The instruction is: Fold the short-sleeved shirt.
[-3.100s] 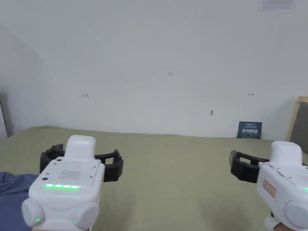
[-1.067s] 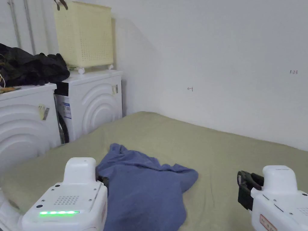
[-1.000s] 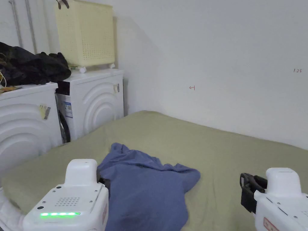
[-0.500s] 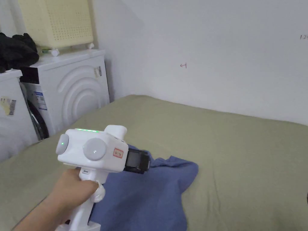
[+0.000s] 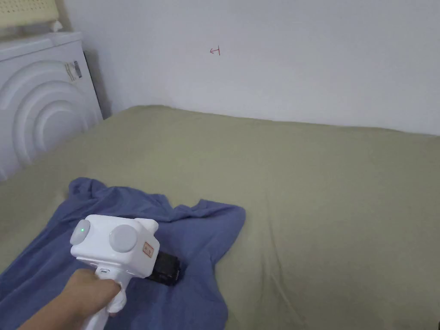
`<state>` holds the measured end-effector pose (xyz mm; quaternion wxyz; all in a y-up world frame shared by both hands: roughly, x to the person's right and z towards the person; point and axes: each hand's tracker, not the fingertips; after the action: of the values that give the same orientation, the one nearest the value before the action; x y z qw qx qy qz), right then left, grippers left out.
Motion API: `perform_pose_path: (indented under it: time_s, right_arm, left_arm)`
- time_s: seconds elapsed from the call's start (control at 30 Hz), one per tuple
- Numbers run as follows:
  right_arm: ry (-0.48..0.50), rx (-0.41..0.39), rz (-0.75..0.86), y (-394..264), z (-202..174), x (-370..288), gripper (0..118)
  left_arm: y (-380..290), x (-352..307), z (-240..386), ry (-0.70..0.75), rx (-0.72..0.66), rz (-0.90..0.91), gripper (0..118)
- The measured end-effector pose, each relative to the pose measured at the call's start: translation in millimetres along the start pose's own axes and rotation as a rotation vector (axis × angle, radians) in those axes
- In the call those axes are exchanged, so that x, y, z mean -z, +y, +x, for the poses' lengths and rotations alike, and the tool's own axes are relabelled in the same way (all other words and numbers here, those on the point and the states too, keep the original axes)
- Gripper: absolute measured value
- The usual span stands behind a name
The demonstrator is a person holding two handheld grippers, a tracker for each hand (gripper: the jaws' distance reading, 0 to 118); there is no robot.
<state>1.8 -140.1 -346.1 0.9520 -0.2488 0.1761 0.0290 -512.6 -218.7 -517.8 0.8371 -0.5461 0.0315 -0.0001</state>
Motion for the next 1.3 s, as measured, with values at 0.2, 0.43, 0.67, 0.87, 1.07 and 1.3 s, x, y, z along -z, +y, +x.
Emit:
perform_pose_path:
  time_s: [0.2, 0.43, 0.67, 0.87, 1.07, 1.3]
  right_arm:
    - [-0.043, 0.029, 0.035, 5, 15, -25, 0]
    - [-0.149, 0.037, 0.118, 17, 52, -85, 0]
    - [-0.268, 0.081, 0.181, 20, 98, -160, 0]
    - [-0.432, 0.113, 0.195, -1, 133, -241, 0]
    - [-0.585, 0.194, 0.186, -42, 145, -316, 0]
    - [-0.665, 0.277, 0.135, -80, 158, -357, 0]
  left_arm:
    - [-10, -56, 17, -0.097, -0.047, 0.153, 5]
    - [22, -136, 67, -0.153, 0.103, 0.282, 5]
    - [52, -196, 212, -0.42, 0.299, 0.419, 5]
    - [38, -221, 389, -0.665, 0.607, 0.389, 5]
    - [-33, -214, 548, -0.901, 0.854, 0.254, 5]
    - [-133, -160, 634, -0.935, 0.99, 0.073, 6]
